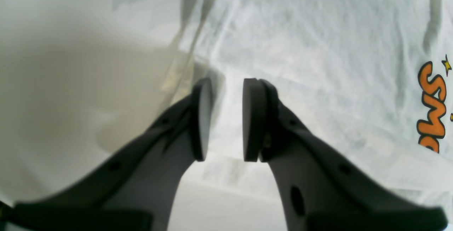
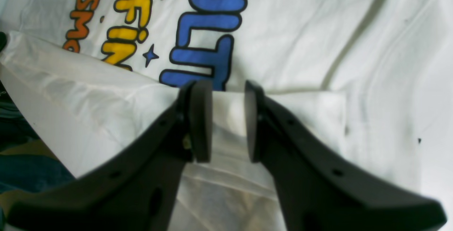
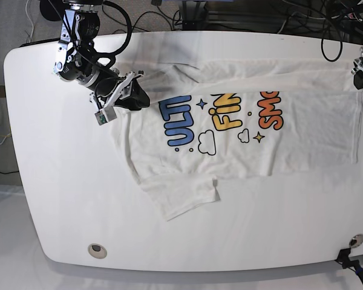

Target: Fold the T-shirt properly

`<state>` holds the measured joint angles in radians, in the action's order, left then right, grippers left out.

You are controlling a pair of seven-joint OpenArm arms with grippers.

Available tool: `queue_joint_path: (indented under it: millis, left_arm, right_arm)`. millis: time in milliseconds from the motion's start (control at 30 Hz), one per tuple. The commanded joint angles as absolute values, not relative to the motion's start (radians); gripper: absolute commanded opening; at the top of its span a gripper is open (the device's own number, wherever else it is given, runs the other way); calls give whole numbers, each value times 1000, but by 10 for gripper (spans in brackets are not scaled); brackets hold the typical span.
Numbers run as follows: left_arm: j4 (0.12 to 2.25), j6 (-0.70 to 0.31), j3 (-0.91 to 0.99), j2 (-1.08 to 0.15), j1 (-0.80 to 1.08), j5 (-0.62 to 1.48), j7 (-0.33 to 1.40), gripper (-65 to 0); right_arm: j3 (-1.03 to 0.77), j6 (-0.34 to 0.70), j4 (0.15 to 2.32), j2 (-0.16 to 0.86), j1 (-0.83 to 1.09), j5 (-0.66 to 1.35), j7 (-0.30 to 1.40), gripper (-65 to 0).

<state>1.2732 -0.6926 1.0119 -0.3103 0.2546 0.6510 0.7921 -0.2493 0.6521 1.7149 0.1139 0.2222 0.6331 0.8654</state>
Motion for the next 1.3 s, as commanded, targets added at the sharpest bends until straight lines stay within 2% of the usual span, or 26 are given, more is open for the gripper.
queue_joint_path:
  millis: [0,500,733,900,1267]
  left_arm:
    - [1277,-691,1018,-318,268,639,792,-506]
    - [1331,-690,1018,-314,286,644,792,-504]
    - [1428,-690,1017,-292,288,644,820,-504]
    - [1535,-690,1004,-291,288,639,823,-504]
    - [1690,-682,894,-294,262,638,823,-504]
  right_arm:
    - [-214,644,1724,114,219,639,871,-503]
    - [-219,644,1776,116,216,639,900,-503]
    - [-219,641,1805,116,216,636,900,-499]
    - [-213,573,1825,116,205,636,901,-498]
    - [-213,542,1782,116,102,636,903,-498]
